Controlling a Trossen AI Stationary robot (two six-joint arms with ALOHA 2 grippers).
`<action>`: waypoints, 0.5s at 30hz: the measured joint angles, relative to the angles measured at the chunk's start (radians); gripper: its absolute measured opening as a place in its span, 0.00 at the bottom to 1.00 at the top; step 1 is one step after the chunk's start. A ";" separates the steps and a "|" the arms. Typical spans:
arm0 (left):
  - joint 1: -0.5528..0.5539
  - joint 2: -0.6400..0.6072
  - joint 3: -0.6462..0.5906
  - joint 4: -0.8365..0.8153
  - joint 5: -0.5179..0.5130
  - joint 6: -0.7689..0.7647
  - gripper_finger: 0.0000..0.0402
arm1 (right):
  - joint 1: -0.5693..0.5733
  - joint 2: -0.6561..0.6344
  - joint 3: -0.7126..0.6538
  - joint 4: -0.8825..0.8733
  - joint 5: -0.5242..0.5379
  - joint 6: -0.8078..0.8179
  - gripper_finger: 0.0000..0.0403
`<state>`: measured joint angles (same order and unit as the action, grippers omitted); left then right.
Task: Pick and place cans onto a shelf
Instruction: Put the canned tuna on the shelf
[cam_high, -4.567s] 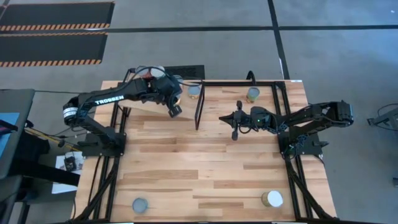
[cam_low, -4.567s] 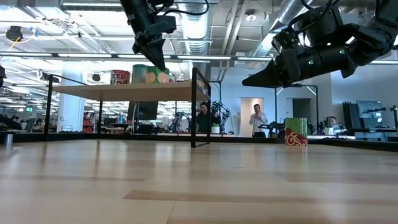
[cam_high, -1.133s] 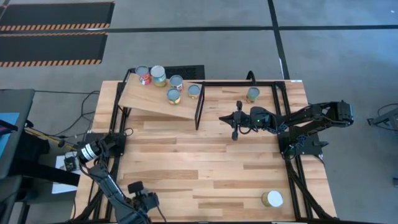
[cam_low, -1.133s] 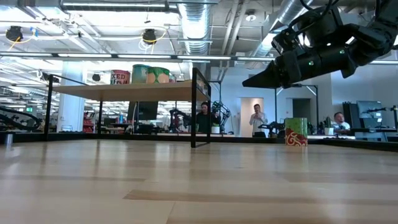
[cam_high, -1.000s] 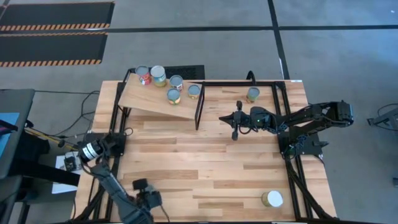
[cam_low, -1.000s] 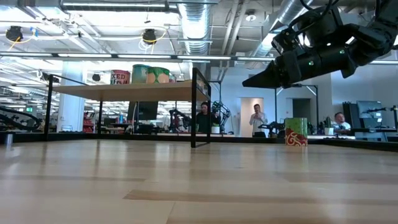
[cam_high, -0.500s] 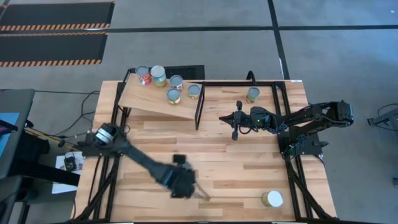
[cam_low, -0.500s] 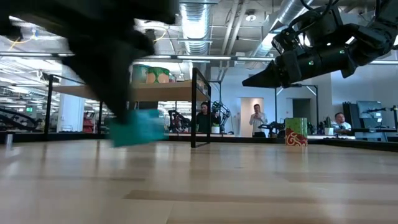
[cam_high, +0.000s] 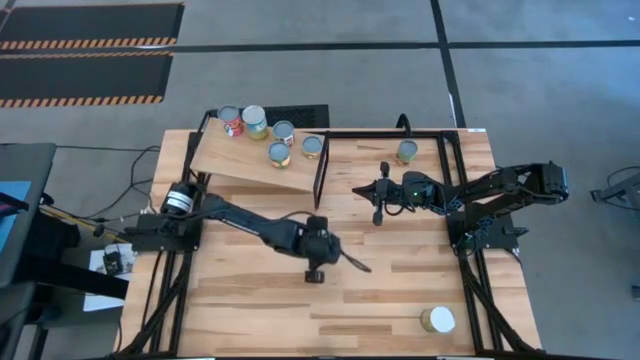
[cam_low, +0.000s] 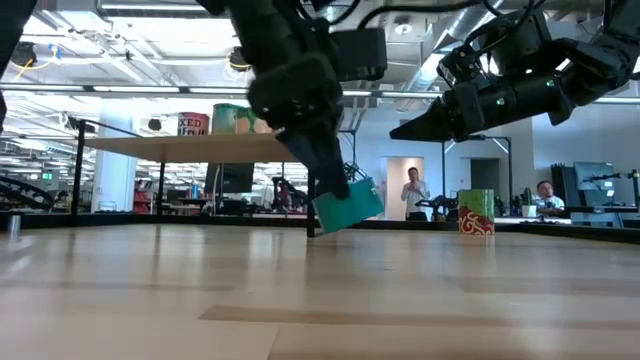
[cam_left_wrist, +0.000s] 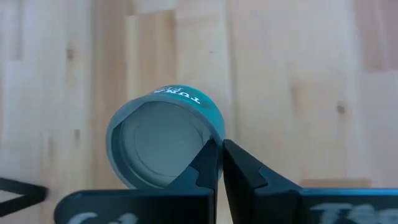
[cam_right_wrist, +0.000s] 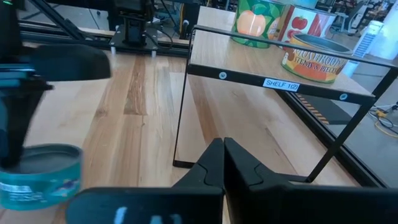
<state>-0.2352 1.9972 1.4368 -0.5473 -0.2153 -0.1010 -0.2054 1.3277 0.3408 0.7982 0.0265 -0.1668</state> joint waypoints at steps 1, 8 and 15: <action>0.009 0.000 0.000 0.006 0.000 0.000 0.00 | 0.000 0.000 0.000 0.000 0.000 0.000 0.03; 0.039 0.000 0.000 0.061 0.046 0.001 0.00 | 0.002 0.000 0.000 -0.001 0.000 0.001 0.04; 0.039 0.000 0.000 0.065 0.065 0.001 0.00 | 0.002 0.000 0.000 -0.001 0.000 0.001 0.03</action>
<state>-0.1967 1.9976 1.4364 -0.4828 -0.1506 -0.0998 -0.2035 1.3275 0.3408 0.7971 0.0261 -0.1661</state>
